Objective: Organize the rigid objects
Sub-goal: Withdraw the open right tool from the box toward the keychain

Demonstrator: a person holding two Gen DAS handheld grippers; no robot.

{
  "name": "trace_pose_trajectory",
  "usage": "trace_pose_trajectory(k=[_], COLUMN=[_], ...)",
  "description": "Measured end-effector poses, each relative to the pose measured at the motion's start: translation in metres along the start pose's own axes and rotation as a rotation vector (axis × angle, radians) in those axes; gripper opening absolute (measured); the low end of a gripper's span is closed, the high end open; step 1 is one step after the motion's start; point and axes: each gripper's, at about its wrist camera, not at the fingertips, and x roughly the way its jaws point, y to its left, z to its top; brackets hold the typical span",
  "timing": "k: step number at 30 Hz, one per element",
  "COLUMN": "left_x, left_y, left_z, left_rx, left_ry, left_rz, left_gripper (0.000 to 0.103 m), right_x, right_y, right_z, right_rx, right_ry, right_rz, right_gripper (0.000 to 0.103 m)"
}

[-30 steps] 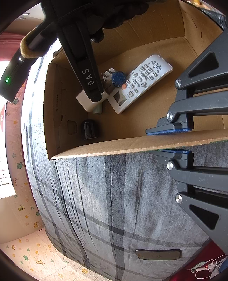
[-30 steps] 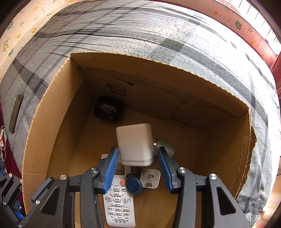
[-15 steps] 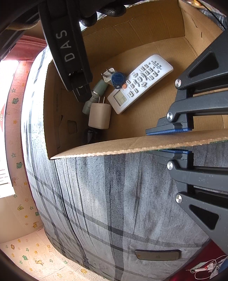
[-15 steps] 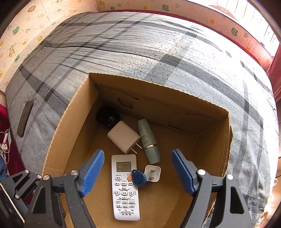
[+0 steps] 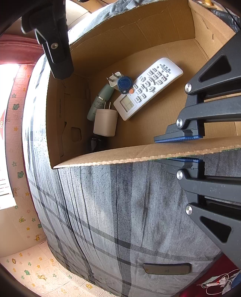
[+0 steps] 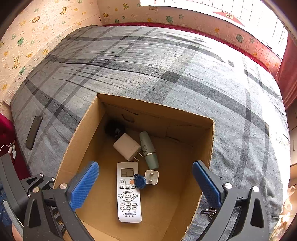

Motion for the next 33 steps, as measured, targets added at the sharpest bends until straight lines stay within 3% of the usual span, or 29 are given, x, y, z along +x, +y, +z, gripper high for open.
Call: trace_pose_trajectory(k=[6, 18, 29, 33], left_x=[0.000, 0.000, 0.000, 0.001], left_y=[0.001, -0.001, -0.002, -0.003], left_z=[0.001, 0.001, 0.001, 0.001], left_rx=[0.001, 0.005, 0.012, 0.013], left_ry=[0.002, 0.004, 0.004, 0.005], left_rz=[0.001, 0.007, 0.014, 0.016], left_gripper=[0.014, 0.014, 0.014, 0.014], right_x=[-0.021, -0.048, -0.024, -0.005], right_y=[-0.024, -0.099, -0.156, -0.163], right_z=[-0.011, -0.043, -0.092, -0.110], right_rx=[0.040, 0.170, 0.283, 0.305], right_ry=[-0.027, -0.056, -0.011, 0.013], right_rz=[-0.014, -0.119, -0.202, -0.188], right_gripper=[0.103, 0.103, 0.103, 0.103])
